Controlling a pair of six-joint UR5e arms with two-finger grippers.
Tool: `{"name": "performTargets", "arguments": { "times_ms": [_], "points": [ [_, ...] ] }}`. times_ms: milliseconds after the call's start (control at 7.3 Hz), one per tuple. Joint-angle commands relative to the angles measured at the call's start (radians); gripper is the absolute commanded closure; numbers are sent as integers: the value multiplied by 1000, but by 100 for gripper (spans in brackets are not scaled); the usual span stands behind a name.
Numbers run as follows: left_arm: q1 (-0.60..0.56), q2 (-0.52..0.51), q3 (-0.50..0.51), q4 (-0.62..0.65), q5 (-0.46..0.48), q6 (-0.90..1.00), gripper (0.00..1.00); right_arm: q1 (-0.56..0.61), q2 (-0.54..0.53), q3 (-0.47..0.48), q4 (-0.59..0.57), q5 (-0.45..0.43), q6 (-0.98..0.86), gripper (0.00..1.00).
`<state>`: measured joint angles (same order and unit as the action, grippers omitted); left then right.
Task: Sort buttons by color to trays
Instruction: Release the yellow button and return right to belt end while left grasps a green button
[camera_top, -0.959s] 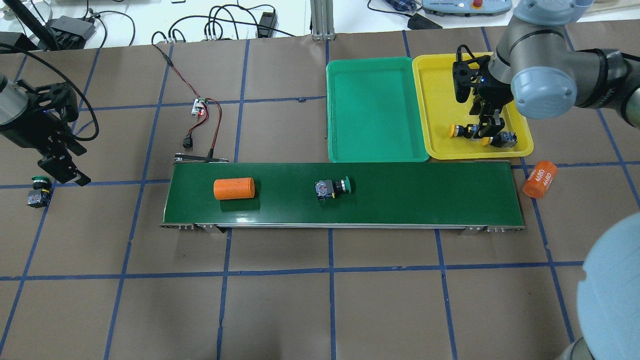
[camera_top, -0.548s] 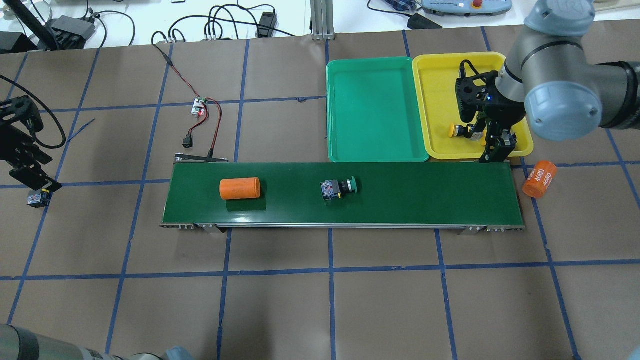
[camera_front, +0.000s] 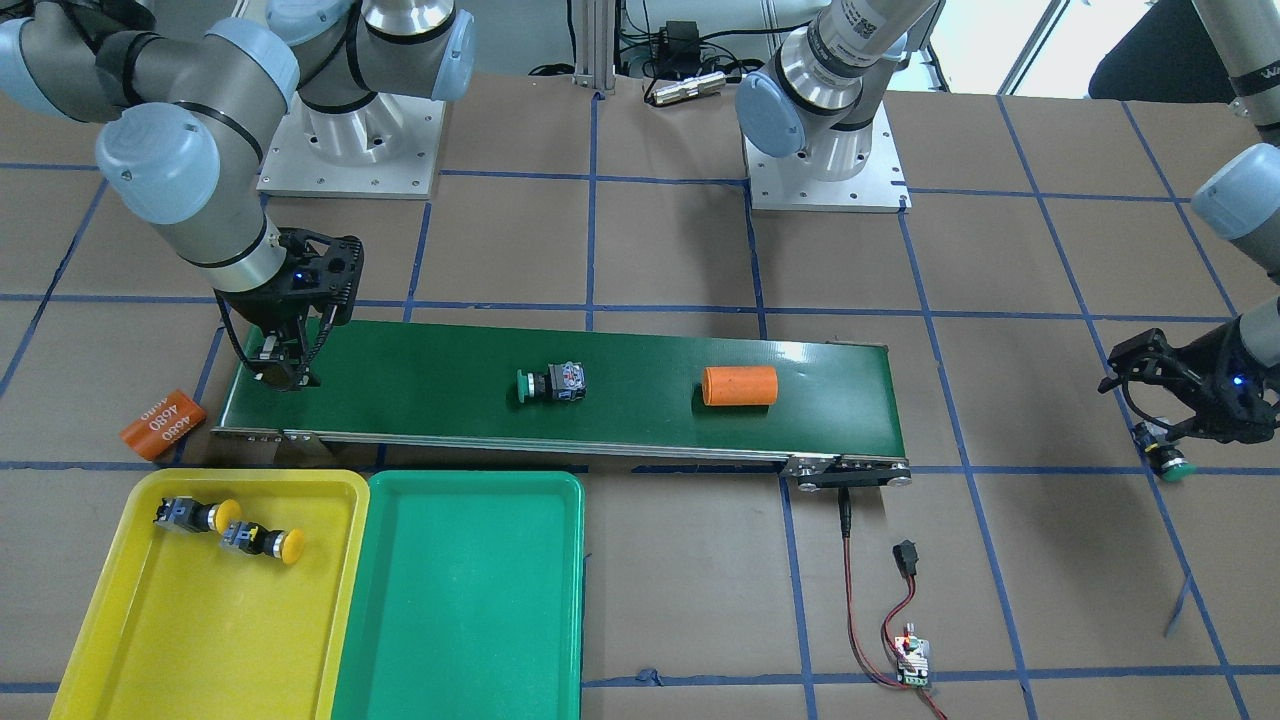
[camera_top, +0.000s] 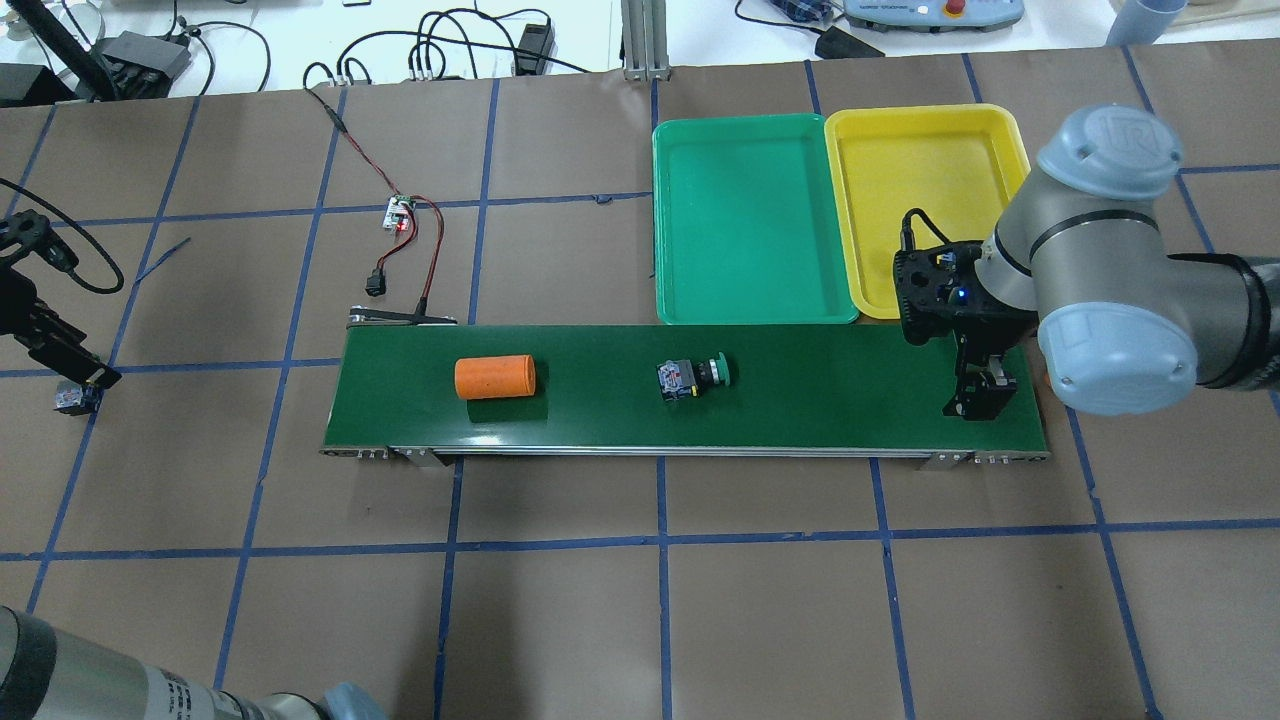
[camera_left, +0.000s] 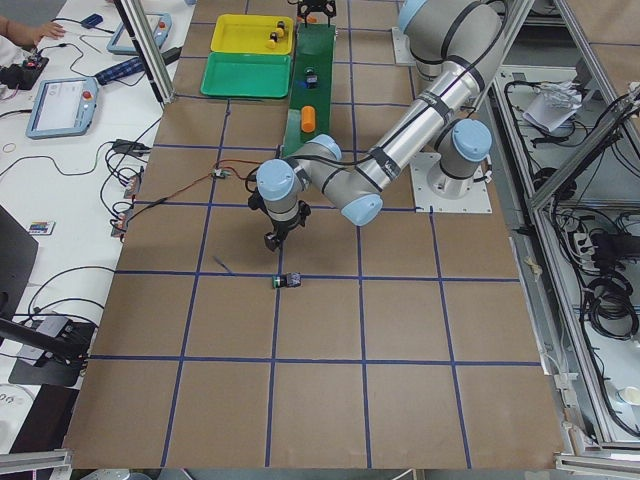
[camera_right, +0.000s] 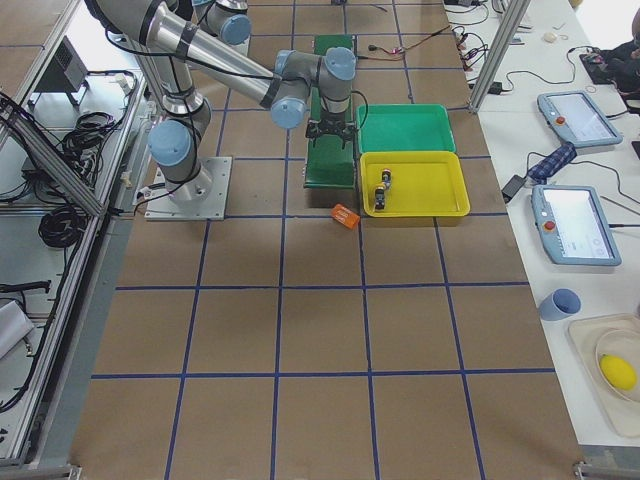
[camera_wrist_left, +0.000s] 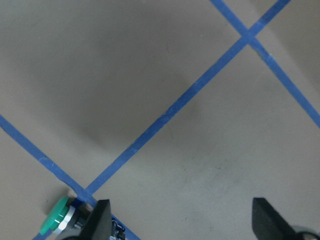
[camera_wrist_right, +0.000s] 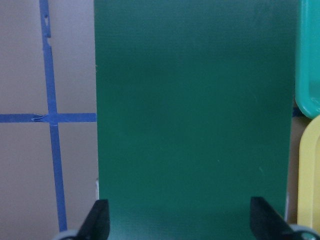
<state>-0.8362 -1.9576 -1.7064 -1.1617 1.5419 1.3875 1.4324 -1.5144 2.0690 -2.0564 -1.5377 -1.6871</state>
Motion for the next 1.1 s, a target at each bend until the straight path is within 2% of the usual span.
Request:
{"name": "performTargets", "arguments": {
  "times_ms": [0, 411, 685, 959],
  "points": [
    [11, -24, 1, 16, 1, -103, 0, 32, 6, 13, -24, 2, 3, 0],
    [17, -41, -7, 54, 10, -108, 0, 34, 19, 13, -27, 2, 15, 0],
    [34, -72, 46, 92, 70, -120, 0, 34, 19, 14, -62, 2, 58, 0],
    [94, -148, 88, 94, 40, -258, 0, 36, 19, 51, -112, -2, 75, 0]
  ]
}}
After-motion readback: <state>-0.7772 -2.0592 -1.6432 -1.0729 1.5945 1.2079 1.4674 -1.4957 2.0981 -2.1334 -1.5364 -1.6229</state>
